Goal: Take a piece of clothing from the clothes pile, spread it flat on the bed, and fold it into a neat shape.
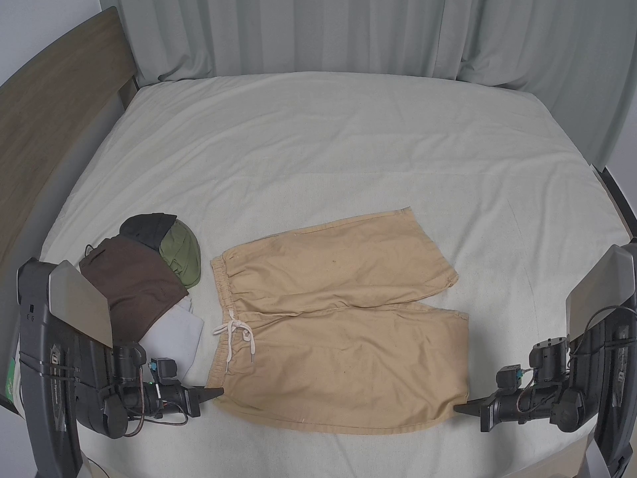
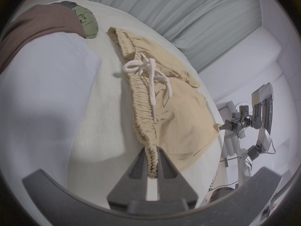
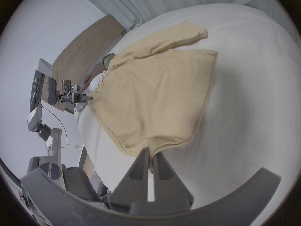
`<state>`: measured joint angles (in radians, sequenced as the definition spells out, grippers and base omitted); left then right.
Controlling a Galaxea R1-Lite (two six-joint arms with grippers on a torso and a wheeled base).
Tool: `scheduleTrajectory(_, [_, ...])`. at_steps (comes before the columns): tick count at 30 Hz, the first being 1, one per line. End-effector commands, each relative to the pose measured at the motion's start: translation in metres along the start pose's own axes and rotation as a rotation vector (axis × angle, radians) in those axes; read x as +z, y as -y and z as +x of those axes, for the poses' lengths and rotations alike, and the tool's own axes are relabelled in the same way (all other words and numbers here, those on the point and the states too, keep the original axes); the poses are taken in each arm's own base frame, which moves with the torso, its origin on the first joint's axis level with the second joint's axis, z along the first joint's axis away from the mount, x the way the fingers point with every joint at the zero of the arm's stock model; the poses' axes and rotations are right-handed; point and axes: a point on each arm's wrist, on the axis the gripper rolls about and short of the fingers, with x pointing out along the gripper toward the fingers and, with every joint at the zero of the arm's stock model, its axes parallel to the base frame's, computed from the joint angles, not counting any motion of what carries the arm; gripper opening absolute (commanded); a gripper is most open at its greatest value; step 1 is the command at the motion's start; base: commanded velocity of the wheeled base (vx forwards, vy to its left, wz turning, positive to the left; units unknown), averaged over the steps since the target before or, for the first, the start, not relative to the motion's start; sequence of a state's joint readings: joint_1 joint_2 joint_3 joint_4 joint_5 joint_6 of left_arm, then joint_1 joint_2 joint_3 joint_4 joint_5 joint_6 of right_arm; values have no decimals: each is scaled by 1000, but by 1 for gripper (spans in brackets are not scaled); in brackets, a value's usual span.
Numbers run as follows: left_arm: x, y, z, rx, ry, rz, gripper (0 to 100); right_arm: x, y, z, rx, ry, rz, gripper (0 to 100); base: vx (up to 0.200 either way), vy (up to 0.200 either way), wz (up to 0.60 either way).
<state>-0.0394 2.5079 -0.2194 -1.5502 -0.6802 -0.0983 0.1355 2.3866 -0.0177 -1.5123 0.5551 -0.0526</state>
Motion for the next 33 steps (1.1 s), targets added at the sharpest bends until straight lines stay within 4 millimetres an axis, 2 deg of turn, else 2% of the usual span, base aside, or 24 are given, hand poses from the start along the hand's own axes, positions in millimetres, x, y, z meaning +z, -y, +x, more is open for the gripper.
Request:
scheduleTrajectory(1, [15, 5, -1, -15, 51, 2, 0, 4, -5, -4, 15, 28, 5, 0, 0, 0, 0])
scheduleTrajectory(16, [36, 18, -7, -43, 118, 5, 0, 25, -6, -7, 26, 130, -49, 0, 0, 0, 0])
scheduleTrajectory(33, [38, 19, -6, -46, 124, 13, 0, 36, -6, -8, 29, 177, -55, 0, 0, 0, 0])
